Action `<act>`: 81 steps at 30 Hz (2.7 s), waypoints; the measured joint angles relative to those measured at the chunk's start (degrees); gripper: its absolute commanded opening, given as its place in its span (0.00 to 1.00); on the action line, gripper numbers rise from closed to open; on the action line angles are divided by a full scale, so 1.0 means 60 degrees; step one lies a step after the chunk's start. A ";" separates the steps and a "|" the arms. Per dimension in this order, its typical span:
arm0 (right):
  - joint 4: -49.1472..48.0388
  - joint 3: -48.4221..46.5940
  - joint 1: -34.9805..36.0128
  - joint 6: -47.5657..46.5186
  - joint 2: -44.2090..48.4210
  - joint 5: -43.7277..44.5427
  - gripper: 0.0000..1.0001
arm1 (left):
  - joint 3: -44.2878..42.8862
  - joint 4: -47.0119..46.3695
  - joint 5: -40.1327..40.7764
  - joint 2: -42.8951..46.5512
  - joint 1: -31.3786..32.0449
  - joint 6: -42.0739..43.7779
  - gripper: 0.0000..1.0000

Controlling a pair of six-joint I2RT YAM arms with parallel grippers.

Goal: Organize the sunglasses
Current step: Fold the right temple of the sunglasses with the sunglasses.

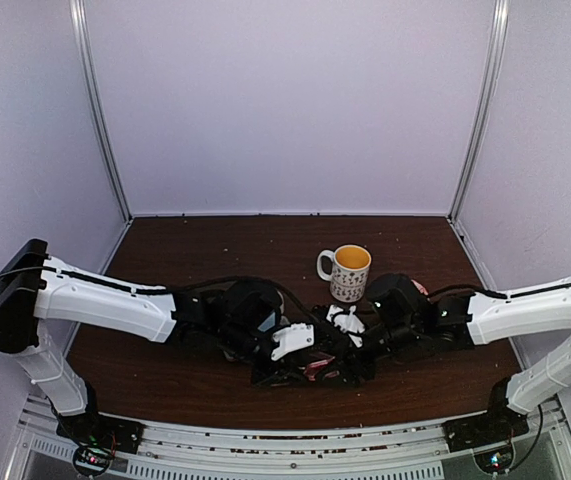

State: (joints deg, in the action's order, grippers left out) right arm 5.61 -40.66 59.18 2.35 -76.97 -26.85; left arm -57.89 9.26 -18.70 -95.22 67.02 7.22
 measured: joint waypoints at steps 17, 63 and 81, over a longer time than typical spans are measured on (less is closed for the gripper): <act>0.0273 -0.0113 0.0164 -0.0160 -0.0382 0.0062 0.65 | 0.0000 0.0044 -0.0255 -0.0004 0.0000 0.0058 0.24; 0.0889 -0.0357 0.0302 -0.0160 -0.0769 0.0091 0.31 | -0.0175 0.0452 -0.0317 -0.0390 0.0026 0.0364 0.41; -0.0350 0.0058 0.0302 0.0138 -0.1545 0.0015 0.26 | -0.0084 0.0911 0.0084 -0.0528 0.0022 0.0328 0.46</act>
State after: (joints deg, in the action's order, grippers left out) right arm 3.51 -40.32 60.99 3.18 -86.24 -26.76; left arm -58.39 14.72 -18.20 -98.39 67.16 9.19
